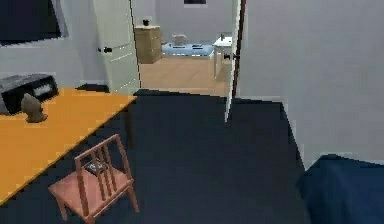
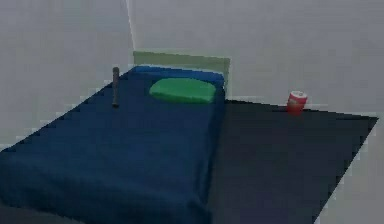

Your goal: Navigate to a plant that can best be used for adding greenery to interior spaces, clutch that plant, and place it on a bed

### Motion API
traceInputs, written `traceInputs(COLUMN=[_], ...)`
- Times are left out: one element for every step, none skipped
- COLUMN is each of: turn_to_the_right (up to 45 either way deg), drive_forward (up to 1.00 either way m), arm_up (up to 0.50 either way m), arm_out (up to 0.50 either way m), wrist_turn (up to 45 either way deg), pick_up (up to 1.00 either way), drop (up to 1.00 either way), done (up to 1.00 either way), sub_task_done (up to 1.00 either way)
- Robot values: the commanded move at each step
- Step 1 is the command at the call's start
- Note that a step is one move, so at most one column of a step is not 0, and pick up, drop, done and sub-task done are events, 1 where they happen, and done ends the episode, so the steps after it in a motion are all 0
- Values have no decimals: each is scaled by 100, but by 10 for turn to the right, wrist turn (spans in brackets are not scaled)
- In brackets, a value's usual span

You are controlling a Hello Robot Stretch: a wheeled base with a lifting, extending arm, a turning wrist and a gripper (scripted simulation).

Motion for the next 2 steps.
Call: traceInputs(turn_to_the_right=[0, 60], drive_forward=[100, 0], arm_up=[0, 0], arm_out=[0, 0], wrist_turn=[0, 0], pick_up=[0, 0], drop=[0, 0], done=[0, 0], sub_task_done=[0, 0])
